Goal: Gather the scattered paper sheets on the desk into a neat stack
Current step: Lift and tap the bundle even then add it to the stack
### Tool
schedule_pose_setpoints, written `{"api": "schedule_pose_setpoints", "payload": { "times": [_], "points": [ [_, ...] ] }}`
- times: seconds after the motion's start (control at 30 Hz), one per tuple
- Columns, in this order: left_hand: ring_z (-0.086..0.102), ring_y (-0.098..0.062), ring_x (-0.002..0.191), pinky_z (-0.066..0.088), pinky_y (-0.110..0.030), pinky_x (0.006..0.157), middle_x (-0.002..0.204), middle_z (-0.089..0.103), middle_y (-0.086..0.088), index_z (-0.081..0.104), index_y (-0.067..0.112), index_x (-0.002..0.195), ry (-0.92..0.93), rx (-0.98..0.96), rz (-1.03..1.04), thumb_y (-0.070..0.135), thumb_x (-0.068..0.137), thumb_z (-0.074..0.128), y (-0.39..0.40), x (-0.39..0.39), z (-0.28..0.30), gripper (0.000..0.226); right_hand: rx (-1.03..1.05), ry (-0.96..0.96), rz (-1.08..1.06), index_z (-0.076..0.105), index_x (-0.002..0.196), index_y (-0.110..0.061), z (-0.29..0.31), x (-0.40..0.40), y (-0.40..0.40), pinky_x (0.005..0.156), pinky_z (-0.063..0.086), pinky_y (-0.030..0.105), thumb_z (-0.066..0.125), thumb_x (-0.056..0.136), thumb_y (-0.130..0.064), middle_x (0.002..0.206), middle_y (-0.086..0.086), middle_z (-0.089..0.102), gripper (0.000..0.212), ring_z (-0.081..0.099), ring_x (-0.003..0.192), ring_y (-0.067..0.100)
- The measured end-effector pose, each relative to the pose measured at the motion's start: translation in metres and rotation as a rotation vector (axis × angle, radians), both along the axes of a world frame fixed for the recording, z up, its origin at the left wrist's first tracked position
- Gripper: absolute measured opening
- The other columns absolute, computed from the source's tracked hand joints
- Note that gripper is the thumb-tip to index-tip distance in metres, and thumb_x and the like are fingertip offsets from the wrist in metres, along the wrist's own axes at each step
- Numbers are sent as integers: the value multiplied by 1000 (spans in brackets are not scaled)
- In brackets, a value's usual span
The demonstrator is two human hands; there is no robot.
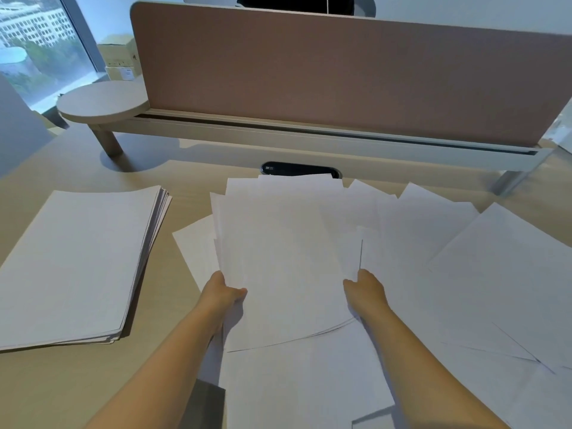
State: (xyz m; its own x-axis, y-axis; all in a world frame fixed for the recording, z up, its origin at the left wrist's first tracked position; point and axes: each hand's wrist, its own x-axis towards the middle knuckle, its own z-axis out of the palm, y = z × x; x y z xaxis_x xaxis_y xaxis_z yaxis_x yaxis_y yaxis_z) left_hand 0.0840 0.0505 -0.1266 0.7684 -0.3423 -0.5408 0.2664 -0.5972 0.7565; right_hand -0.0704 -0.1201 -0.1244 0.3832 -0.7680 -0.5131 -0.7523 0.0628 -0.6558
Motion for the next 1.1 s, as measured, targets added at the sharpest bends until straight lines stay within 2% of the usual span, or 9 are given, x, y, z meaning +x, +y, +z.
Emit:
{"api": "schedule_pose_setpoints", "payload": {
  "times": [0.1,0.2,0.27,0.37,0.53,0.77,0.9,1.0,1.1],
  "points": [
    [50,-25,97,39,-33,82,112,56,-16,48,-5,119,-94,-48,43,-7,87,52,13,4,3,32,110,-116,-26,37,68,-11,-1,3,3,64,35,23,42,91,-4,76,-2,40,24,40,65,14],
    [51,-25,100,38,-32,85,114,58,-15,50,-3,124,-129,-141,95,-9,88,48,26,10,11,36,72,-156,40,38,60,-13,3,8,7,51,31,16,47,88,-4,60,0,39,31,36,54,12],
    [53,-25,96,40,-29,83,109,59,-14,52,-5,121,-119,-191,111,-10,89,47,32,16,21,33,22,-169,76,56,85,-11,5,14,9,57,43,10,53,88,-14,78,2,58,5,53,68,14],
    [54,-19,76,41,-20,66,85,60,-6,56,-5,113,-131,-226,95,-11,89,46,38,23,36,27,-4,-181,18,52,113,-16,8,20,8,92,49,37,64,79,-36,117,9,59,42,58,105,27],
    [50,-23,92,39,-28,76,91,58,-6,54,-6,119,-138,-120,-24,-9,89,48,32,25,34,31,-256,165,-59,51,121,-15,17,0,-5,84,37,35,48,89,-46,126,9,49,45,49,113,30],
    [59,-29,97,44,-33,78,108,62,-18,56,0,113,-70,87,-201,-2,82,57,8,-10,15,31,-186,458,-138,38,127,-12,10,-45,-21,92,38,43,53,82,-31,126,10,38,51,40,115,32],
    [55,-25,74,44,-31,68,85,60,-13,59,4,92,13,-2,-283,9,65,62,-10,-35,26,27,-144,141,-177,36,132,-11,5,-50,-31,90,43,39,52,84,-20,132,11,37,52,44,116,32],
    [57,-28,84,46,-35,74,93,61,-16,57,4,96,53,-15,-268,9,65,63,-21,-58,18,32,32,-228,-219,36,133,-13,1,-55,-35,102,42,41,52,87,-16,141,8,35,49,45,123,29],
    [56,-33,97,47,-39,82,104,58,-18,50,1,104,-37,82,-152,-3,81,57,-24,-72,9,24,-17,-213,-180,34,135,-14,5,-72,-42,103,40,42,50,87,-18,143,5,37,51,45,124,27]
  ]
}}
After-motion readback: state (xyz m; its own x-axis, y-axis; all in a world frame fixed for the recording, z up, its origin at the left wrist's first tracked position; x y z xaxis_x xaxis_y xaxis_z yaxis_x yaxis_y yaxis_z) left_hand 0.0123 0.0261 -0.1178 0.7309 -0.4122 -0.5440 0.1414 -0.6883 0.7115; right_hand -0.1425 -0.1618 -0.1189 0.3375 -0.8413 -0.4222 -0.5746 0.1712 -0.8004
